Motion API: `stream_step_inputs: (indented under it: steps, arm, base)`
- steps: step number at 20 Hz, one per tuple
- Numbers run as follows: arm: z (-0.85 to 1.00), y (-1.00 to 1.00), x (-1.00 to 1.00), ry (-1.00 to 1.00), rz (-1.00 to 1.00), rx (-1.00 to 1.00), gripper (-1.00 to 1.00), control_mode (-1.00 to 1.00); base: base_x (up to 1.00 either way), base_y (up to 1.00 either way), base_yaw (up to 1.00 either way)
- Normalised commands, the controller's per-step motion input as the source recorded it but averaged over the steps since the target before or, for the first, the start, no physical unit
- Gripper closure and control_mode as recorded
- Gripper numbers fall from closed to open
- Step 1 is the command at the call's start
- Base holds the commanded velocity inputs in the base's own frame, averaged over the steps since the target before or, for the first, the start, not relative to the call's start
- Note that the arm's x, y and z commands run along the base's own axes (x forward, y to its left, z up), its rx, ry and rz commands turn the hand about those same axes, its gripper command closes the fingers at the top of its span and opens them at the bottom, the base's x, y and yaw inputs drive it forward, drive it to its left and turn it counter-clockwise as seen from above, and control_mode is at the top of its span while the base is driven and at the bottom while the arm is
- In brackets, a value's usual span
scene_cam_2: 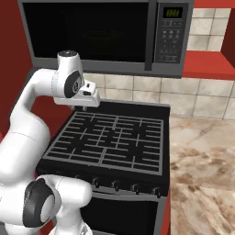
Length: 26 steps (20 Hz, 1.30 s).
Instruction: The microwave is finished heating the chicken drumstick and carrot. Take the bowl containing the food and place it on the dining counter.
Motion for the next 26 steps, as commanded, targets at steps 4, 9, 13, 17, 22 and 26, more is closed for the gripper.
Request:
stream_step_inputs:
  steps: [4, 9, 13, 17, 22, 26]
  arm:
    - [0.0, 0.02, -0.36, -0.06, 0.0, -0.02, -1.0, -1.0]
    - [0.0, 0.0, -0.68, -0.19, 0.0, -0.05, -1.0, -1.0]
    - [0.0, 0.01, -0.64, -0.28, 0.0, -0.13, -1.0, -1.0]
    - [0.0, 0.0, -0.16, -0.09, 0.0, -0.01, -1.0, -1.0]
    - [0.09, -0.02, -0.09, -0.07, 0.0, 0.0, -1.0, -1.0]
    - [0.51, -0.43, -0.24, -0.44, 0.0, 0.0, -1.0, -1.0]
  base:
    - [0.0, 0.0, 0.0]
    - [0.0, 0.0, 0.0]
    - [0.0, 0.0, 0.0]
    - [0.0, 0.0, 0.0]
    - [0.0, 0.0, 0.0]
    - [0.0, 0.0, 0.0]
